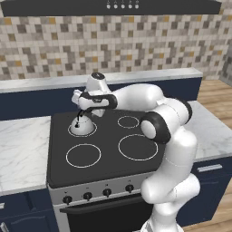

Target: The kettle is done boiling. Turn off the stove, then wait for 300 timesteps before moving the kettle to the dining table.

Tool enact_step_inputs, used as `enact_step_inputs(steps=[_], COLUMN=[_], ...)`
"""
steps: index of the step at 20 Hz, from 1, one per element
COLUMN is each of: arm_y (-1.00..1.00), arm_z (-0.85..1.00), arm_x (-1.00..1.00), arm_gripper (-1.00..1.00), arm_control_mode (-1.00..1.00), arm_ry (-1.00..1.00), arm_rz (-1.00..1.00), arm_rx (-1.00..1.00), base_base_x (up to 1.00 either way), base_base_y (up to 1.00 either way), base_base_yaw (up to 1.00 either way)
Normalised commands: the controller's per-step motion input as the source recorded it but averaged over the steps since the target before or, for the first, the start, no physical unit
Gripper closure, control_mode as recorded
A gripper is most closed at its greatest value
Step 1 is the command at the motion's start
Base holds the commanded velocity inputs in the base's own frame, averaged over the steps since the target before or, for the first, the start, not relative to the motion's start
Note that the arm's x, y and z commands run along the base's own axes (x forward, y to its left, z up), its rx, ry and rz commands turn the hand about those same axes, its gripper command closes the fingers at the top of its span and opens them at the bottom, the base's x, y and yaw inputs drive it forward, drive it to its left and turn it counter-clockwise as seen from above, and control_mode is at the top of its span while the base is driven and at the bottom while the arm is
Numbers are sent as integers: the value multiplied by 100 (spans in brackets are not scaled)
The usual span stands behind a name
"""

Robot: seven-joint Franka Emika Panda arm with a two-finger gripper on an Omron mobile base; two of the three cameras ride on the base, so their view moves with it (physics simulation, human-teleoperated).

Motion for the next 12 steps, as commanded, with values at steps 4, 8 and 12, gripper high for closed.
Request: enact_step_inputs(steps=[4,8,12], arm_y=[7,7,9], arm_z=[-26,-19,-17], arm_x=[30,31,34], arm_gripper=[-100,-100,-100], arm_control_mode=[-100,-100,-100], arm_ry=[3,4,5], arm_rz=[0,0,0], arm_rx=[-4,-2,-2], base_base_x=[0,0,0], base_base_y=[0,0,0], base_base_yaw=[0,0,0])
